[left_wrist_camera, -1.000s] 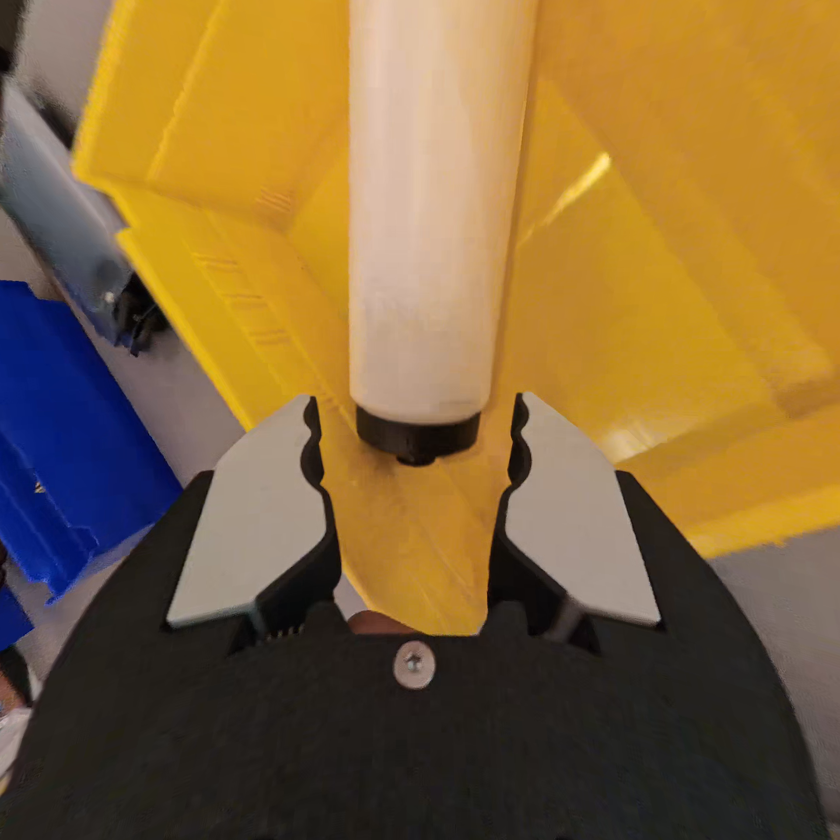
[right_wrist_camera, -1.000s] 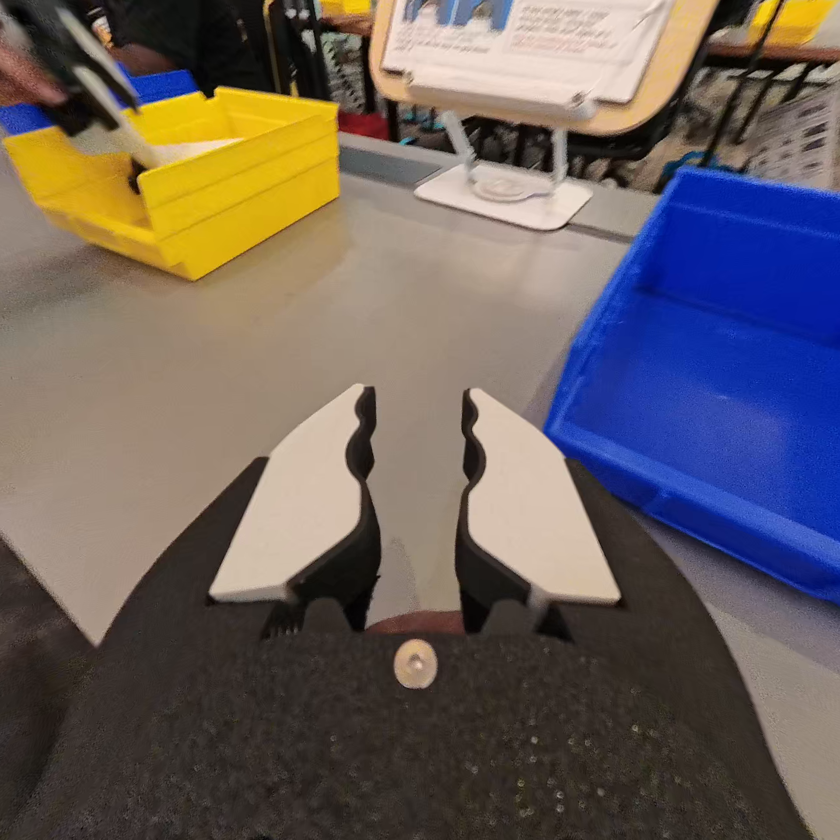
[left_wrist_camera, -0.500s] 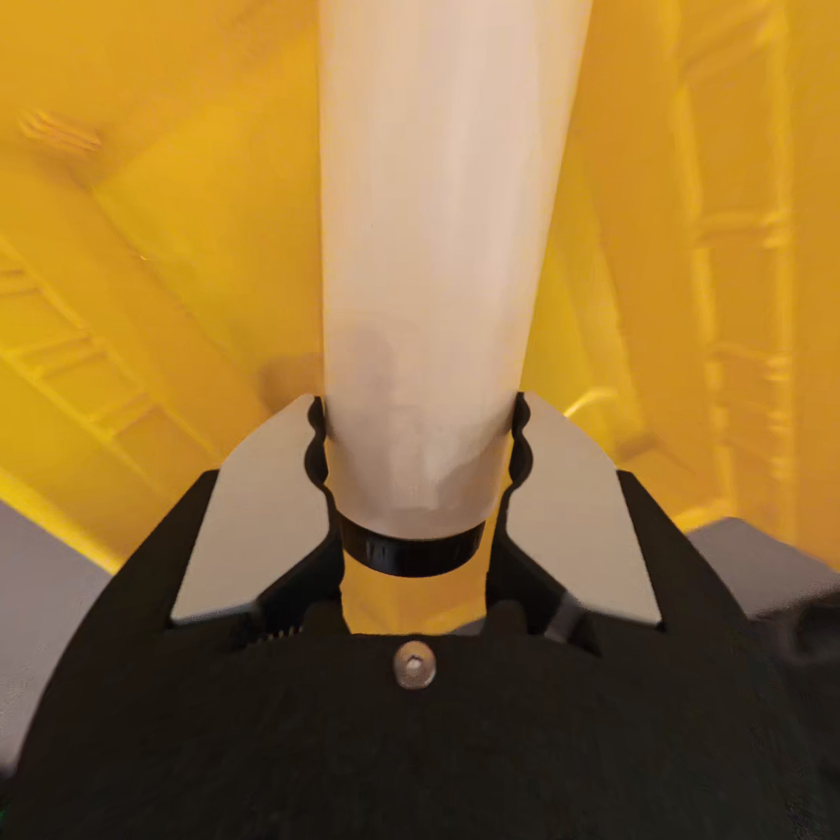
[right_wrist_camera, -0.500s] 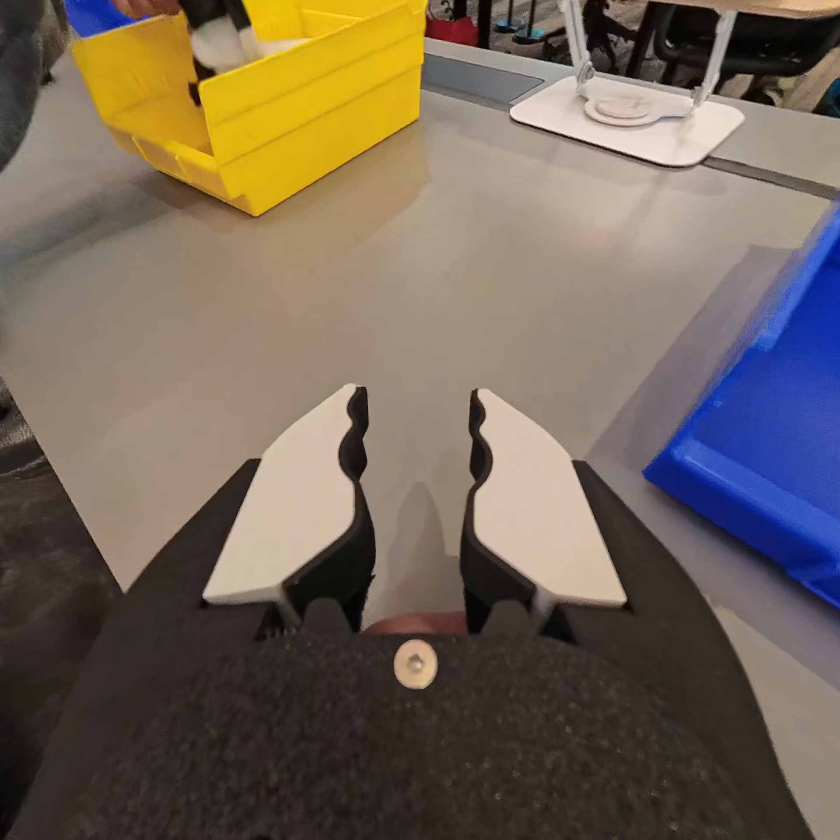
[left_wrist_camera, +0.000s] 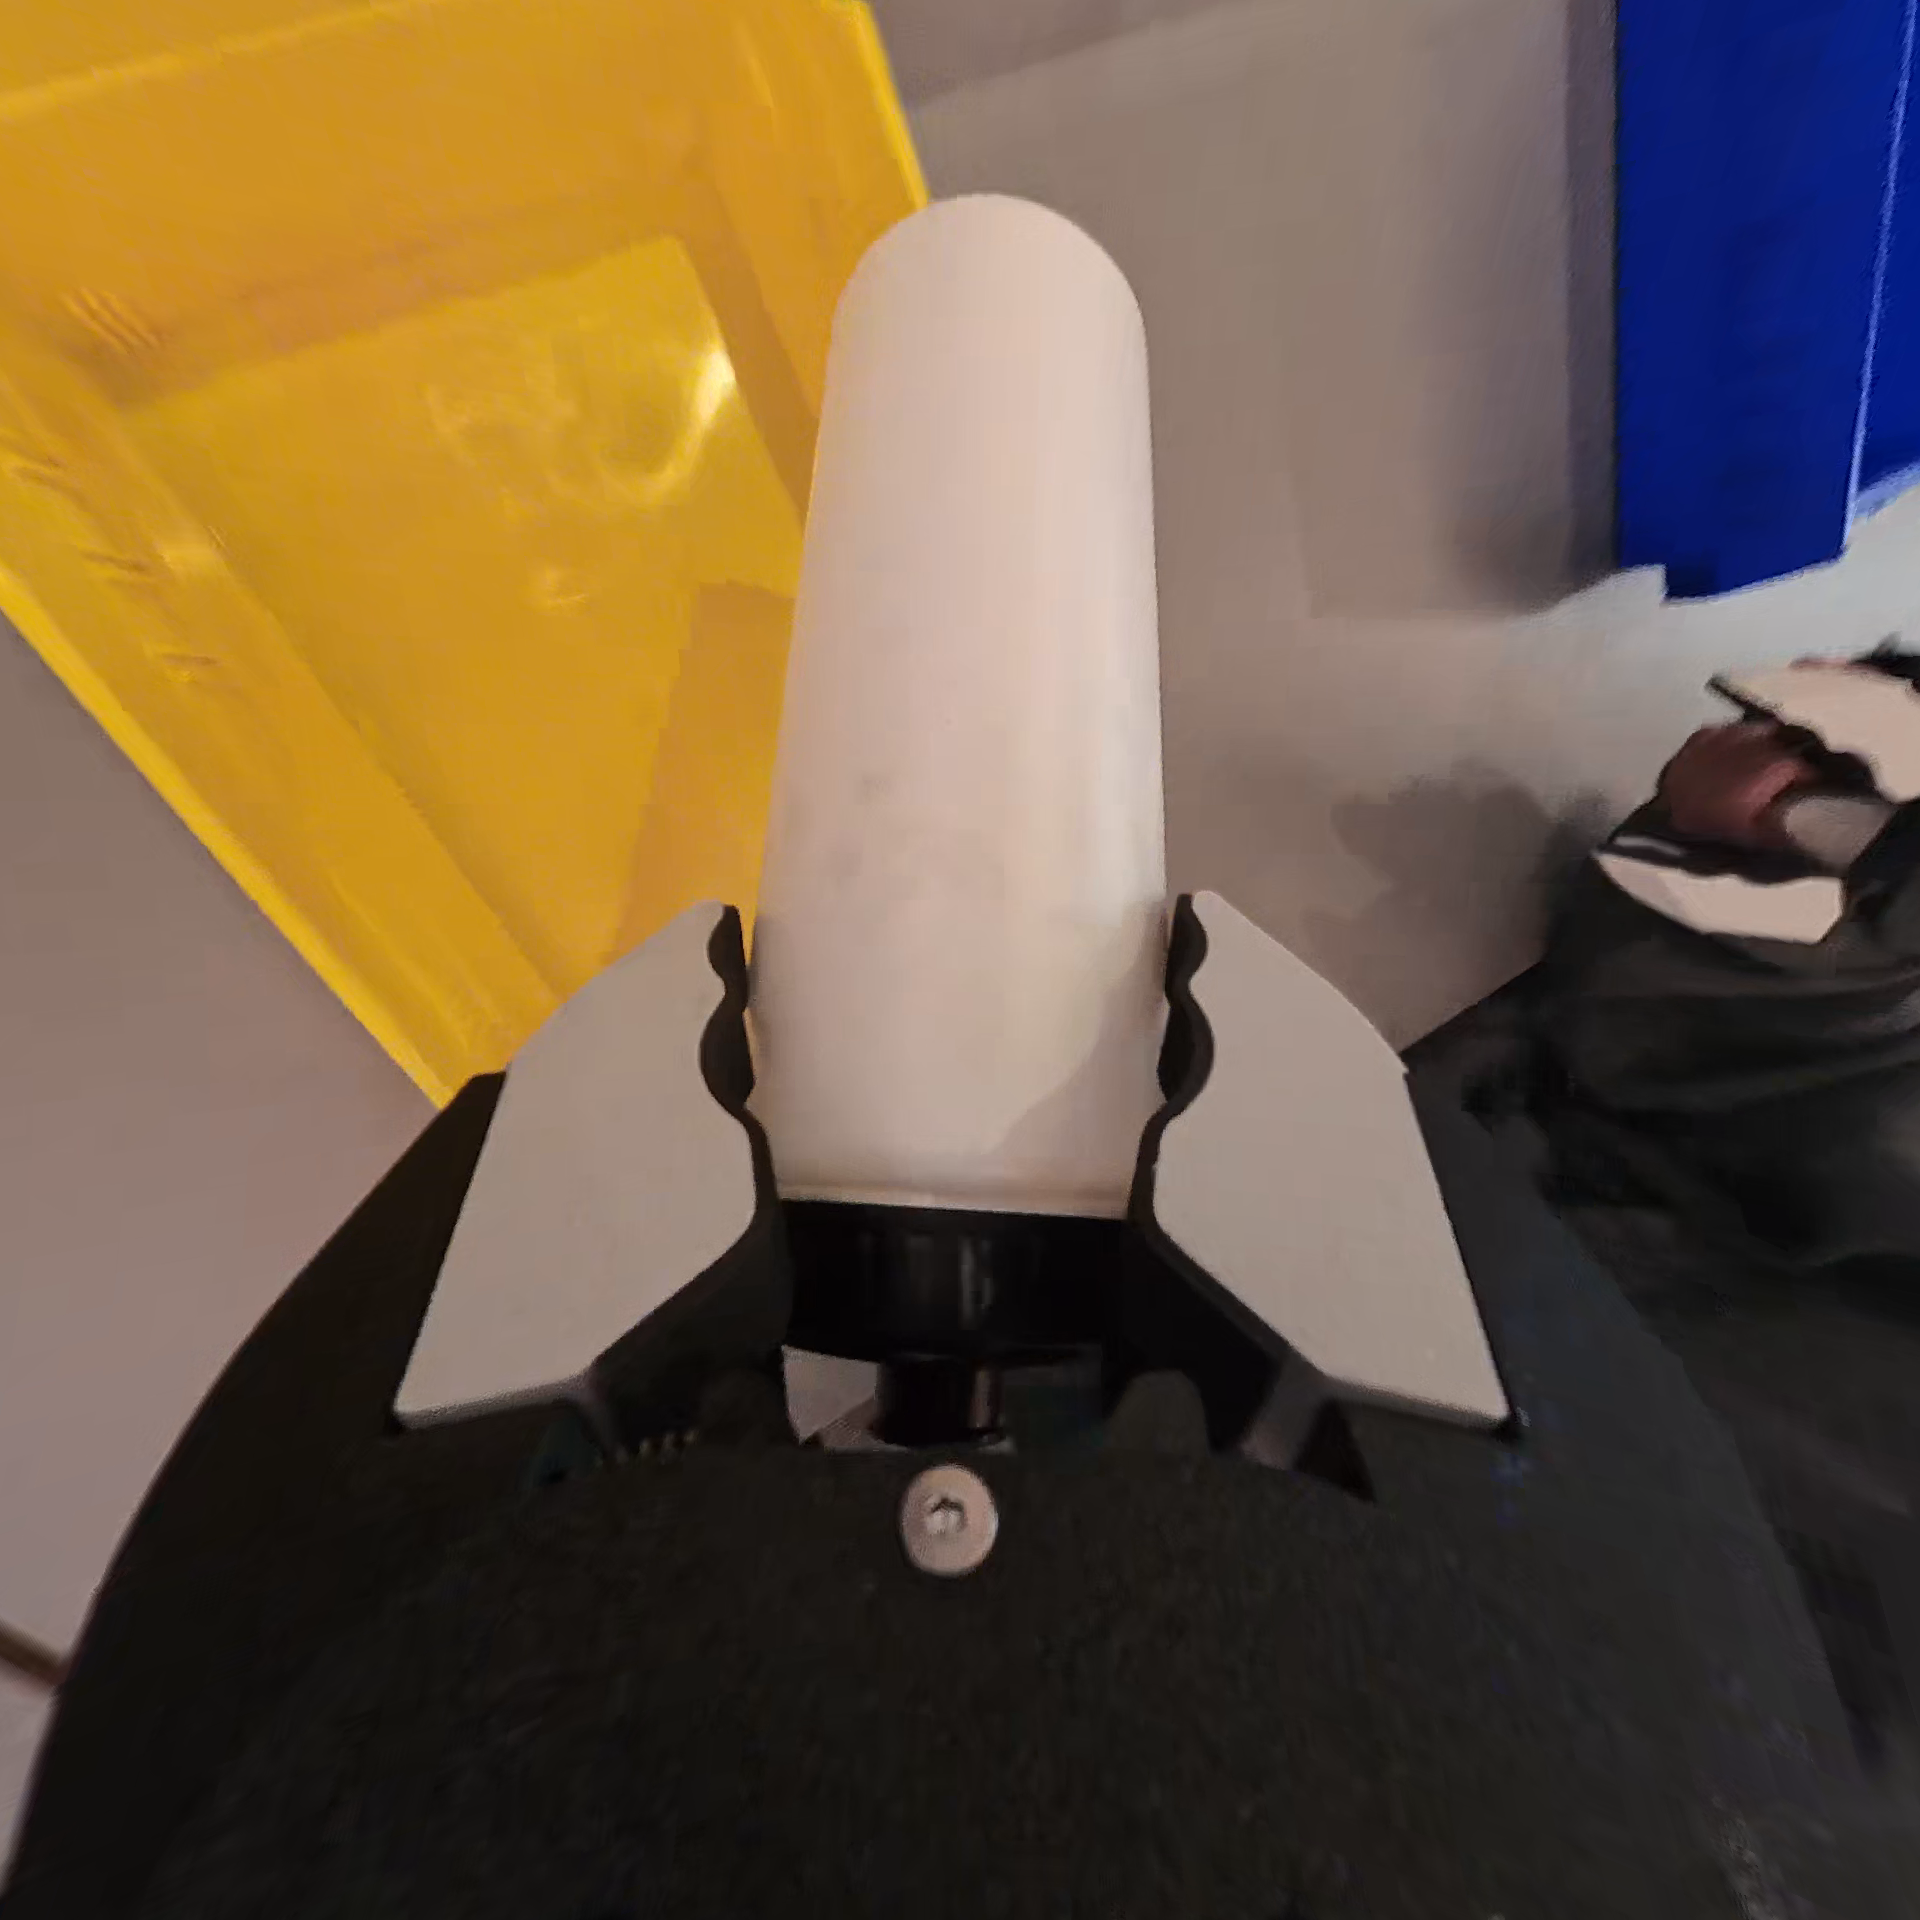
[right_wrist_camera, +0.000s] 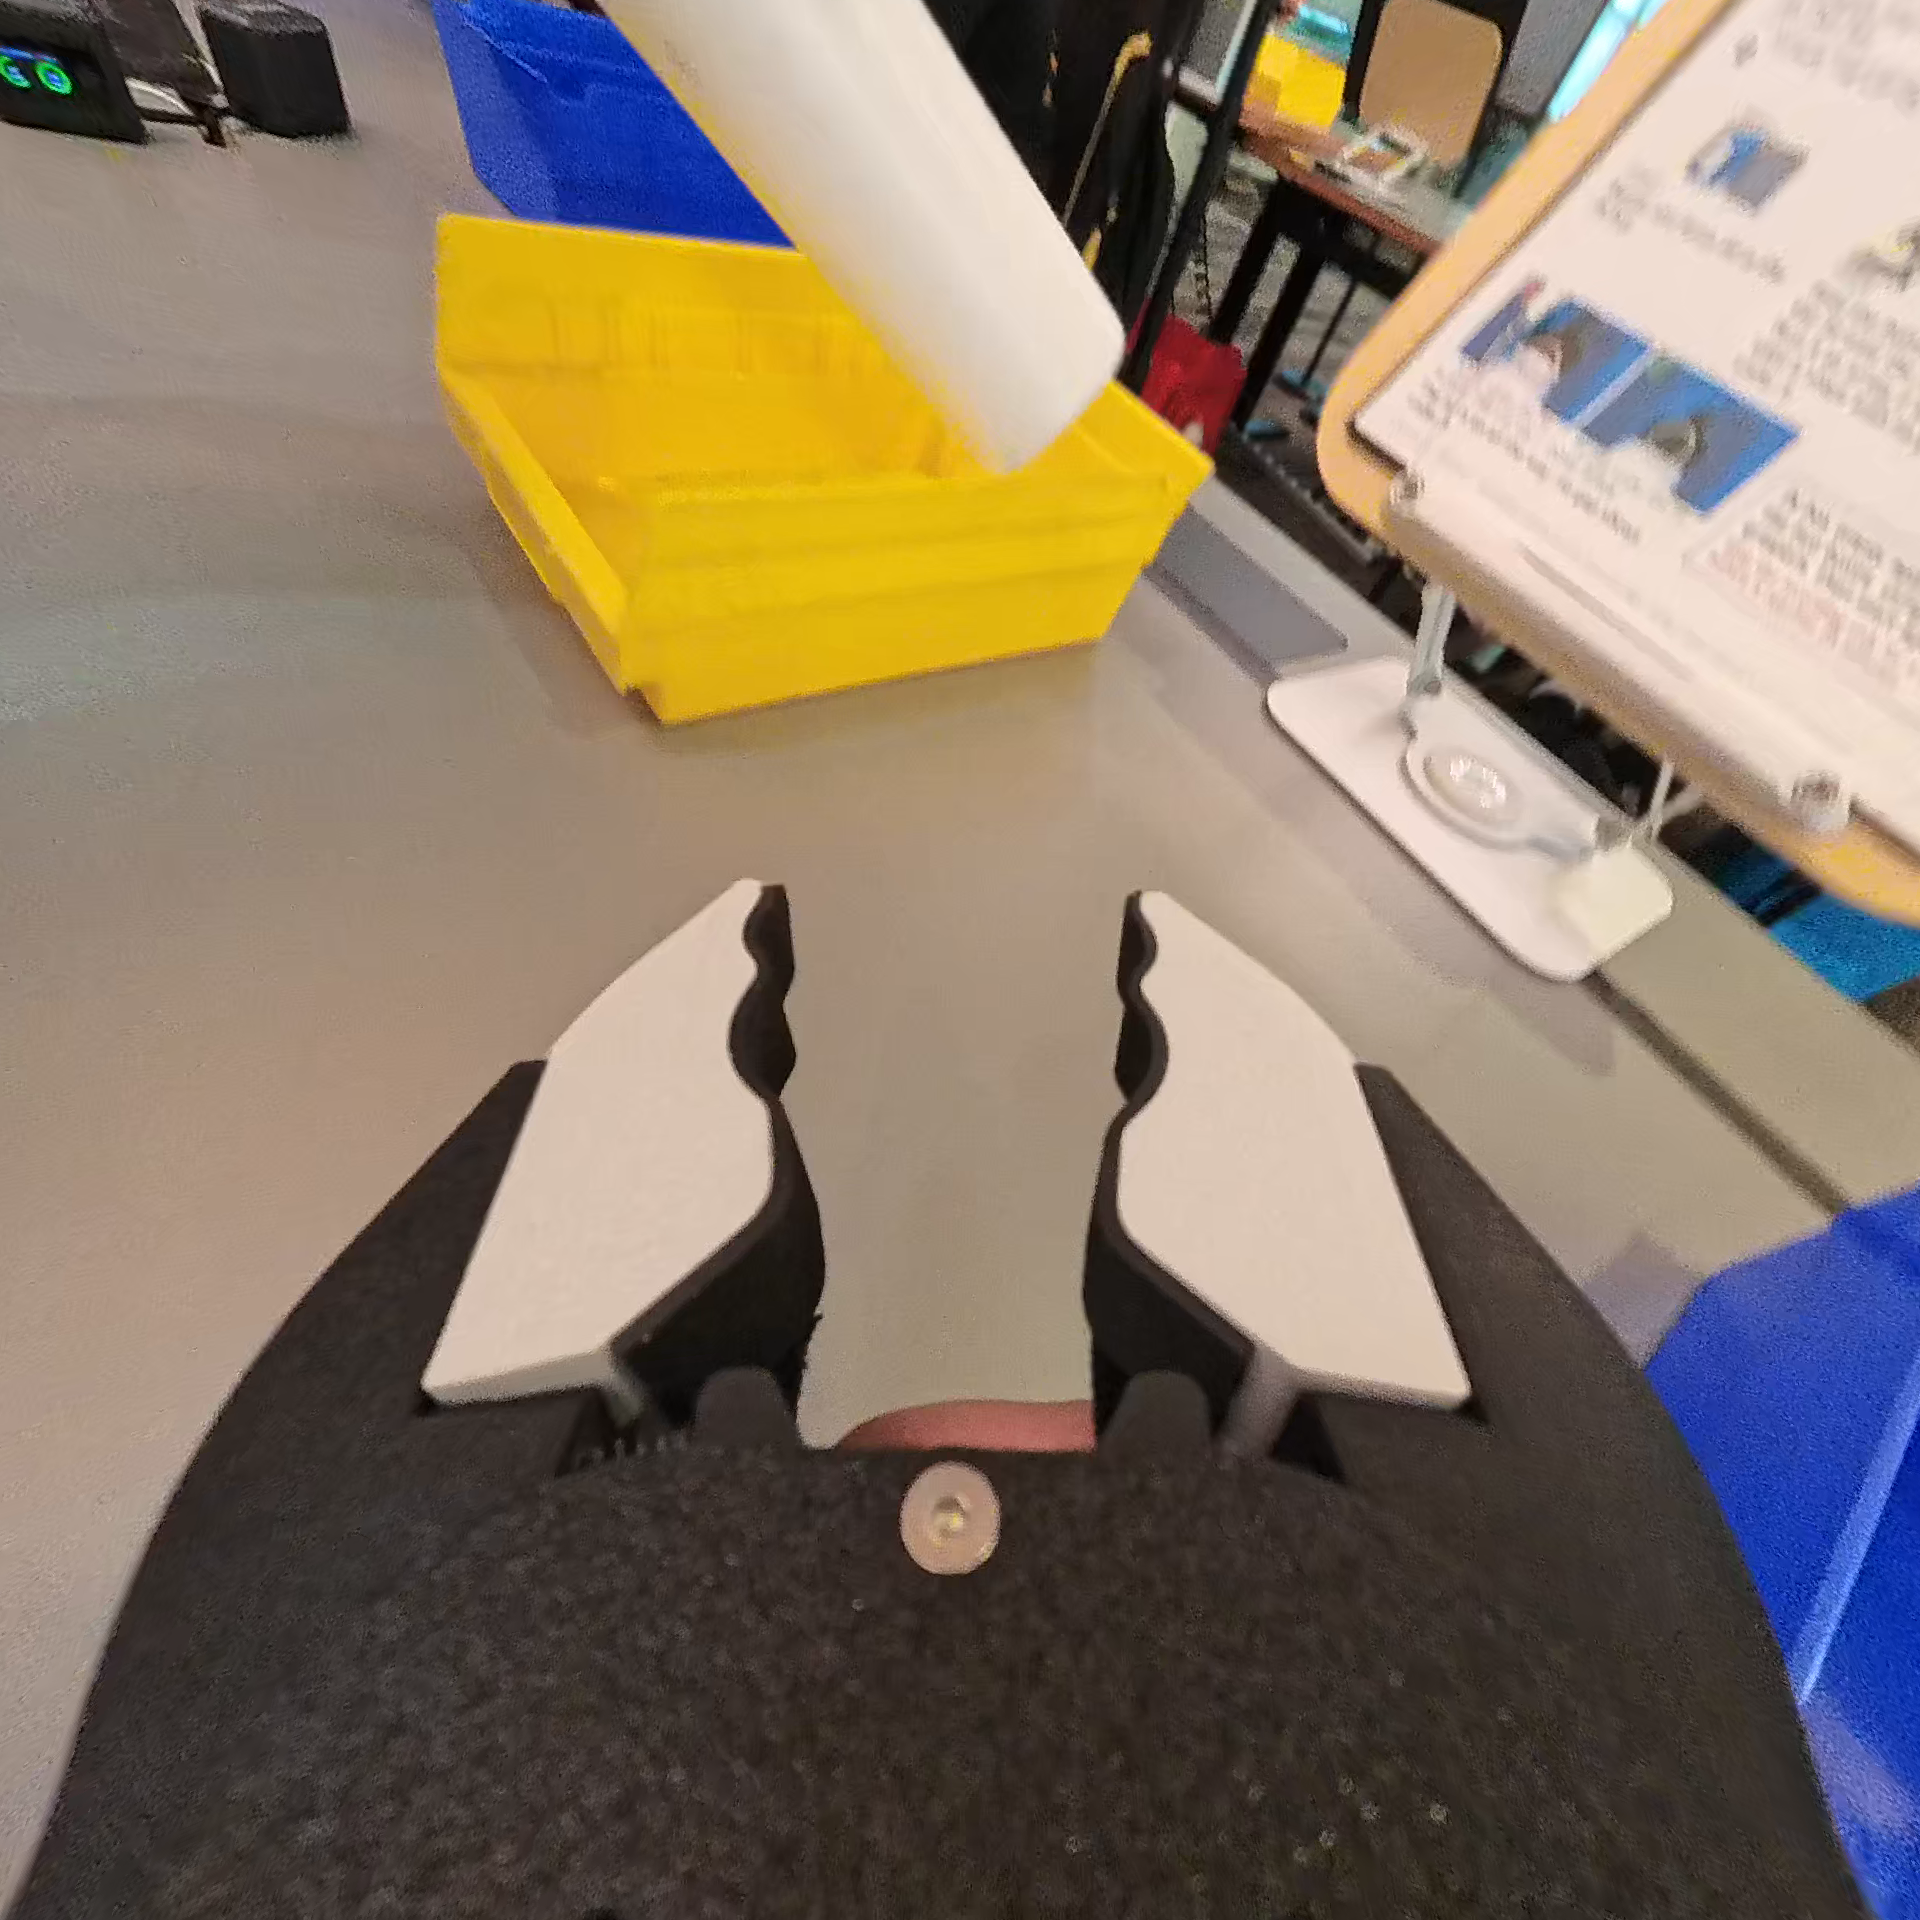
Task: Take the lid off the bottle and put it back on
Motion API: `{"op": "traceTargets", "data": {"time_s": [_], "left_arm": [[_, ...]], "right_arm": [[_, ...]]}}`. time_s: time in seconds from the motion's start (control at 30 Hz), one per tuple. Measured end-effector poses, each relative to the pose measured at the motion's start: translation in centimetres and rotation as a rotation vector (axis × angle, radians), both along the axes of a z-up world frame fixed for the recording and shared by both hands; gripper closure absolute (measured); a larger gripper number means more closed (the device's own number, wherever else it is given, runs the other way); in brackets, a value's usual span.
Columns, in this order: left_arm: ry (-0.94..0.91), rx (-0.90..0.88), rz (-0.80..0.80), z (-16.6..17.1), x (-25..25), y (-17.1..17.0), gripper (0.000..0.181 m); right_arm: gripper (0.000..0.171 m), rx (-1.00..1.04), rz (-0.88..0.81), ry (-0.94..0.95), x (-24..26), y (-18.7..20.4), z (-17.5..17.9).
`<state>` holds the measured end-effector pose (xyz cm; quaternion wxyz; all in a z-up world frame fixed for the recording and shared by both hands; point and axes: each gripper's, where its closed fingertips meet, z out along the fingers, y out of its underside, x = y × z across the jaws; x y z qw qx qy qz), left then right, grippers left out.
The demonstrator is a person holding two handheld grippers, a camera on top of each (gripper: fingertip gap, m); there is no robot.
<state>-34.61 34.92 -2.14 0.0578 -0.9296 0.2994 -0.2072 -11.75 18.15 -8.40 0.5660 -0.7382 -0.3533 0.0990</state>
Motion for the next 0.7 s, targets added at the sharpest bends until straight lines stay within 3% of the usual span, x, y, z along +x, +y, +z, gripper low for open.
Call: {"op": "traceTargets", "data": {"time_s": [0.13, 0.37, 0.53, 0.7], "left_arm": [[0.152, 0.037, -0.197, 1.9, 3.2, -2.8, 0.104], [0.39, -0.005, -0.6, 0.5, 9.4, -7.7, 0.104], [0.404, -0.07, -0.682, -1.7, 15.4, -9.4, 0.104], [0.378, -0.149, -0.637, -3.2, 20.4, -9.6, 0.104]], "right_arm": [[0.105, 0.081, 0.07, -0.022, -3.0, 2.6, 2.9], [0.083, -0.079, 0.319, 0.13, -5.9, 4.5, 4.9], [0.074, -0.157, 0.335, 0.094, -5.8, 6.7, 3.0], [0.075, -0.052, 0.238, 0.043, -4.9, 8.1, 2.1]]}}
